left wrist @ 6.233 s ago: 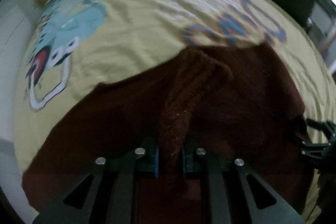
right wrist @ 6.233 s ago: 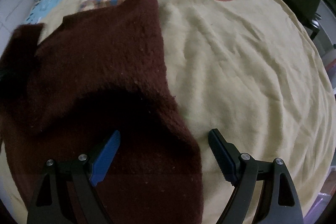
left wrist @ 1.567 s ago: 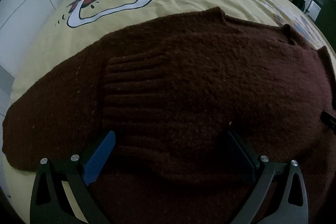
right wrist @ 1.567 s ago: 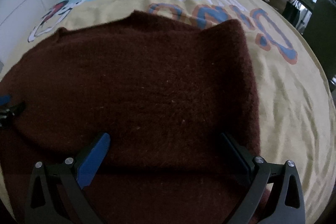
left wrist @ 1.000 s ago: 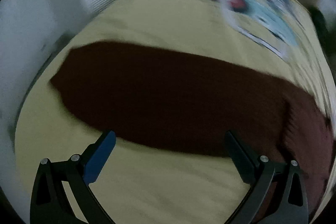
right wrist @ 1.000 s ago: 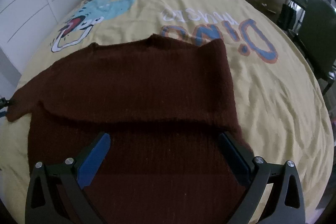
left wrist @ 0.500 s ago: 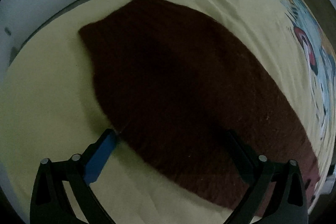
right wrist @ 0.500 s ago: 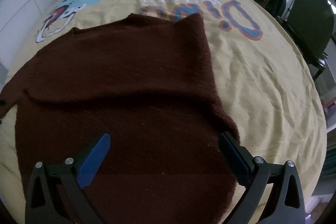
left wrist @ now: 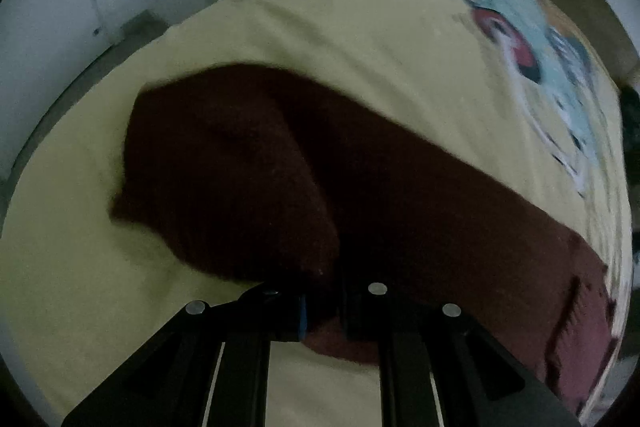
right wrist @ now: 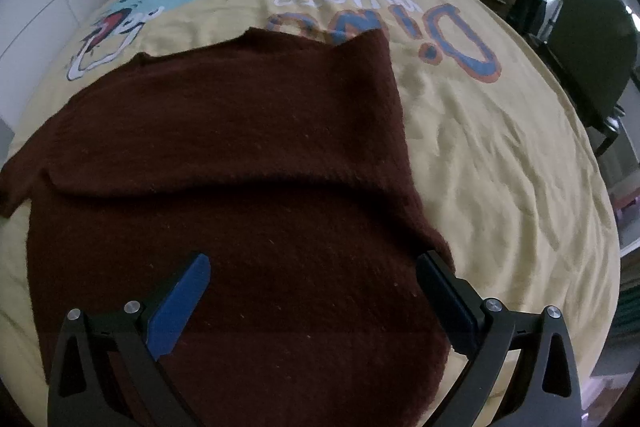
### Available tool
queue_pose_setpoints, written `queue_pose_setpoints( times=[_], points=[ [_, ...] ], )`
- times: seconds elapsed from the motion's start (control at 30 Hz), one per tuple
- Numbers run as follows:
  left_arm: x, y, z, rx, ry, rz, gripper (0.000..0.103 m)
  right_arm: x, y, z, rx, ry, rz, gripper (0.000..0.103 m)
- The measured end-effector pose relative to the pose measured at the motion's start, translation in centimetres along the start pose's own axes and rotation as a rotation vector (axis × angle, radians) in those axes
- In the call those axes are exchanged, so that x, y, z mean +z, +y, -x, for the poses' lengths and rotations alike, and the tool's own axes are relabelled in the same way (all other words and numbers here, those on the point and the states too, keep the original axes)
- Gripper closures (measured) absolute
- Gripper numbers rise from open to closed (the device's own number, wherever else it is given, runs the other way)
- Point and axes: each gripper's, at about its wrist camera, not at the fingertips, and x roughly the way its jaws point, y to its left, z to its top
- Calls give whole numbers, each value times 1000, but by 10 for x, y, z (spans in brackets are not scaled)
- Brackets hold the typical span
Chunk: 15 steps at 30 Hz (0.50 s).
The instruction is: Fold small clothes
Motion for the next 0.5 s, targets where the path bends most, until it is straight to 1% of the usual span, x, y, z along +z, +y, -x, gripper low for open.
queue_pose_setpoints(
  times=[0.07, 0.13, 0.2, 0.3, 0.37, 0.5],
  points=[
    [-3, -14, 12, -14, -16, -54, 94, 3, 2, 3, 6, -12, -2, 0],
    [-7, -31, 22, -51, -23, -88, 94, 5, 4, 5, 10, -25, 0, 0],
    [-11, -47, 37, -110, -34, -120, 94, 8, 6, 6, 16, -31, 6, 0],
    [-9, -89, 48, -159, -45, -192, 94, 15, 8, 9, 17, -39, 18, 0],
    [-3, -121, 48, -180, -49, -244, 94, 20, 5, 11, 18, -44, 5, 0],
    [-17, -178, 54, -227, -41, -339, 94, 30, -1, 12, 25, -39, -11, 0]
  ],
)
